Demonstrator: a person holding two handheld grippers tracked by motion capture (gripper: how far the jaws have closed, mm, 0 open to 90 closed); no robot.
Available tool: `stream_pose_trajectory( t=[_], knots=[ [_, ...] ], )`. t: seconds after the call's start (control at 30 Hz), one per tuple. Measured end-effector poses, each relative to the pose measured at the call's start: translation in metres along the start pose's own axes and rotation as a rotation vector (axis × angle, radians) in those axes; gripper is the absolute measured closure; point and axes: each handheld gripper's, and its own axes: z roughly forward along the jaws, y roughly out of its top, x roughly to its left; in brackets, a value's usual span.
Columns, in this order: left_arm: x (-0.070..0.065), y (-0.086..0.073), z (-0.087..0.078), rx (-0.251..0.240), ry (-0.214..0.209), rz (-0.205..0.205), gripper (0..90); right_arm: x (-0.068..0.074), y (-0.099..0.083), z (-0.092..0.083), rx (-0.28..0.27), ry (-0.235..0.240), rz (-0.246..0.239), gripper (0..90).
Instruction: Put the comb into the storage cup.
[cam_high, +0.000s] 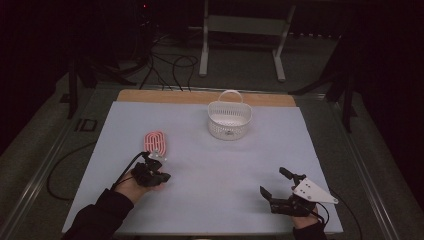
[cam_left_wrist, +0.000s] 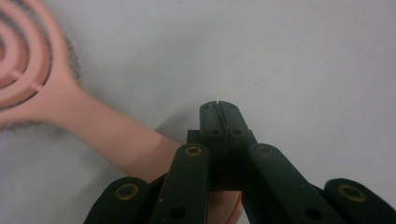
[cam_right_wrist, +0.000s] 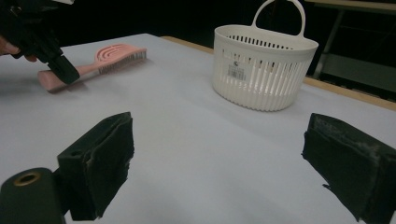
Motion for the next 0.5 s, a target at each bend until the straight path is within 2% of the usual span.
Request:
stream_pose_trajectory(
  t=[0.5],
  knots=[
    [0.012, -0.016, -0.015, 0.023, 0.020, -0.017, 90.0, 0.000, -0.001, 0.001, 0.004, 0.001, 0.001, 8.6]
  ],
)
